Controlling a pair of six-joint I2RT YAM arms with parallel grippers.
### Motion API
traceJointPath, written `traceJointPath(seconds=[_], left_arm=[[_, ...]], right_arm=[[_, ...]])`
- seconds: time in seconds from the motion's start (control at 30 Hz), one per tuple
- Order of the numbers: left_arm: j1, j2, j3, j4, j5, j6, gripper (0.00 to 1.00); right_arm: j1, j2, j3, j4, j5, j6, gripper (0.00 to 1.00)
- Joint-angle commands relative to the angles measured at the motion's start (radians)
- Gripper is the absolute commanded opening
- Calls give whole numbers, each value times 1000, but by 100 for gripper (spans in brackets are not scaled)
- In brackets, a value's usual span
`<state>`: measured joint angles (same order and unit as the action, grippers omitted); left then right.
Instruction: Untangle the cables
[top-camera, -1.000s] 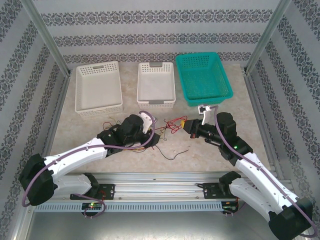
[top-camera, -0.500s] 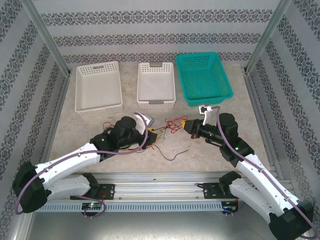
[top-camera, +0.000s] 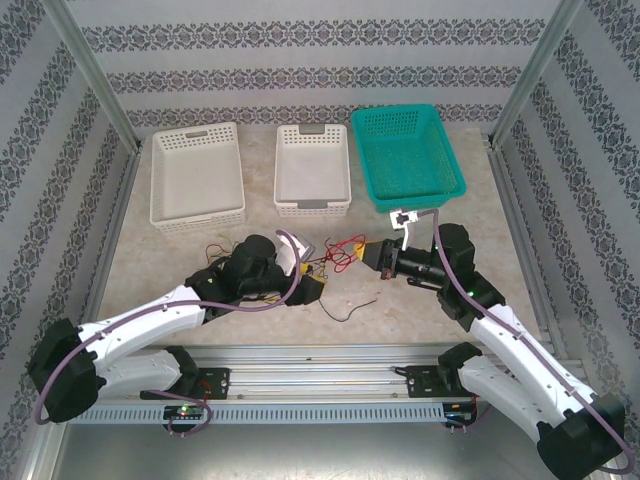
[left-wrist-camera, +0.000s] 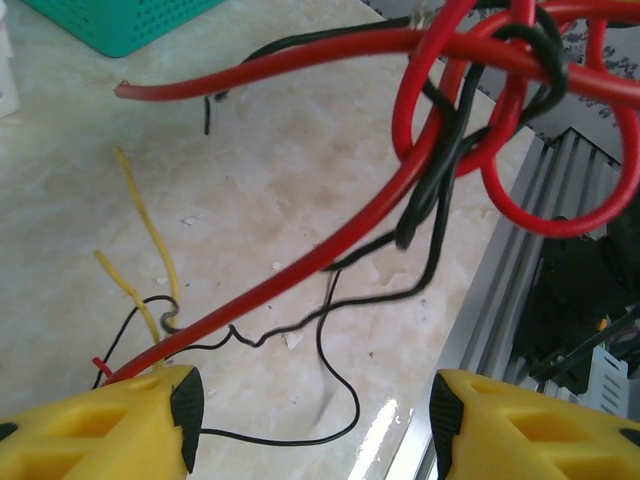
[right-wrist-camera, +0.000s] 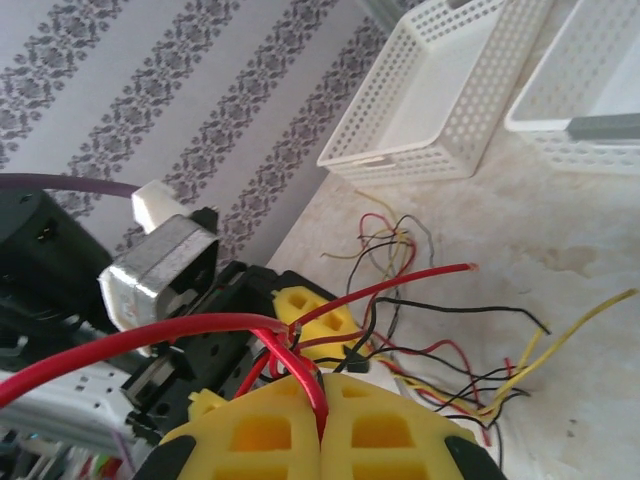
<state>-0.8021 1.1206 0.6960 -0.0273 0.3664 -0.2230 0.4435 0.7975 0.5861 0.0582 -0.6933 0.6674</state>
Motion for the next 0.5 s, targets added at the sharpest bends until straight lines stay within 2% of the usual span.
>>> traceJointPath(seconds=[0.0, 0.17, 0.33, 0.47], left_arm=[[17, 12, 27, 22, 33, 45, 61], [17, -125, 0, -7, 0, 37, 61], [17, -322, -86, -10, -83, 10, 77], [17, -372, -125, -2, -98, -7, 81]], right_arm=[[12, 9, 14, 72, -123, 20, 0], [7, -14, 26, 0, -105, -19, 0], [0, -22, 35, -6, -126, -20, 0], [0, -27, 44, -3, -145, -15, 0]])
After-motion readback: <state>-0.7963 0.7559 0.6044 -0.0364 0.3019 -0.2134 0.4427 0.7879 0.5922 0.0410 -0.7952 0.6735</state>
